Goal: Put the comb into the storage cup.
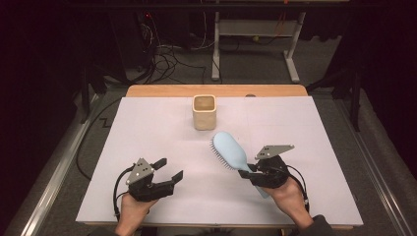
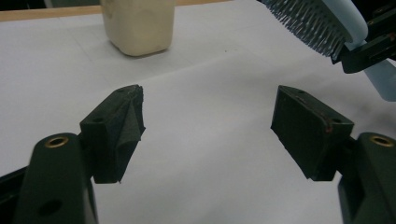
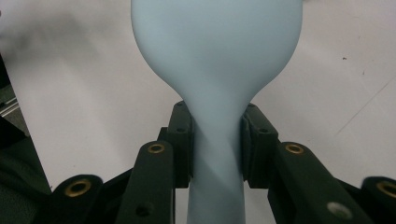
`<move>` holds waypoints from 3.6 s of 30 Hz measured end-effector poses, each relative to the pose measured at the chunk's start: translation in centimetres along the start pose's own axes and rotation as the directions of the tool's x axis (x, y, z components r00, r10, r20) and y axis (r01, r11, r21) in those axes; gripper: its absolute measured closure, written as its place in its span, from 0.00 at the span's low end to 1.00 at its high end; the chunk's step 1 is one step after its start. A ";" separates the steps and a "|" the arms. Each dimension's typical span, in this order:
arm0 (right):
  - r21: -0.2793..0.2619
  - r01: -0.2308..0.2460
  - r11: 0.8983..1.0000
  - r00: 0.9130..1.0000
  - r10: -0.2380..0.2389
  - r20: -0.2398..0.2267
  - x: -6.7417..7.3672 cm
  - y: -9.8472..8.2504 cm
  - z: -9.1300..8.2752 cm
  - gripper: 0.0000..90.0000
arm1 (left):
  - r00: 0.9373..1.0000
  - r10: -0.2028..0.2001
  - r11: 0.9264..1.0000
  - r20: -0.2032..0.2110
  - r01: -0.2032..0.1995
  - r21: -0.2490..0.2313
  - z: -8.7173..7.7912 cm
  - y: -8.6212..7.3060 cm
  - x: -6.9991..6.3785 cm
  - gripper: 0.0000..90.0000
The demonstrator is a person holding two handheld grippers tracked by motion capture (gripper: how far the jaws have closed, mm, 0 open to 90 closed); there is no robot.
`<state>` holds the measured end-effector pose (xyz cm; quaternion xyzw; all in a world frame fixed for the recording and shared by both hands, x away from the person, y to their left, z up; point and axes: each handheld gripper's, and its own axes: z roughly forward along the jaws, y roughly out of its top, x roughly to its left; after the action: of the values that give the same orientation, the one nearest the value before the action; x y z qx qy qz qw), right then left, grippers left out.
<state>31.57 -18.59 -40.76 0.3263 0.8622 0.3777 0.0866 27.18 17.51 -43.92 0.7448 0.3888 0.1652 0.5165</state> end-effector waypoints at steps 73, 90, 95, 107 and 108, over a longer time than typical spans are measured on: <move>-0.014 0.076 0.997 0.997 -0.076 -0.004 1.9 0.6 1.2 0.78 | 0.974 -0.044 0.992 0.221 0.017 0.123 7.9 5.3 -5.5 0.18; -0.037 0.107 0.994 0.994 -0.107 0.010 2.7 0.8 1.1 0.78 | 0.969 -0.079 0.990 0.235 0.048 0.135 8.8 5.6 -5.9 0.18; -0.039 0.113 0.993 0.994 -0.113 0.005 2.8 0.9 1.2 0.78 | 0.968 -0.090 0.987 0.236 0.055 0.150 9.1 5.7 -6.0 0.18; -0.034 0.117 0.993 0.993 -0.117 -0.003 2.9 1.0 1.5 0.78 | 0.957 -0.097 0.983 0.273 0.049 0.178 8.9 6.0 -5.6 0.26; -0.035 0.117 0.993 0.993 -0.117 -0.005 3.0 1.0 1.5 0.78 | 0.956 -0.097 0.983 0.278 0.049 0.175 8.8 6.1 -5.6 0.27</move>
<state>30.39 -15.31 -40.81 0.2724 0.8735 0.3879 0.1114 31.82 6.66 -41.23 0.7865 0.3499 0.0040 0.5088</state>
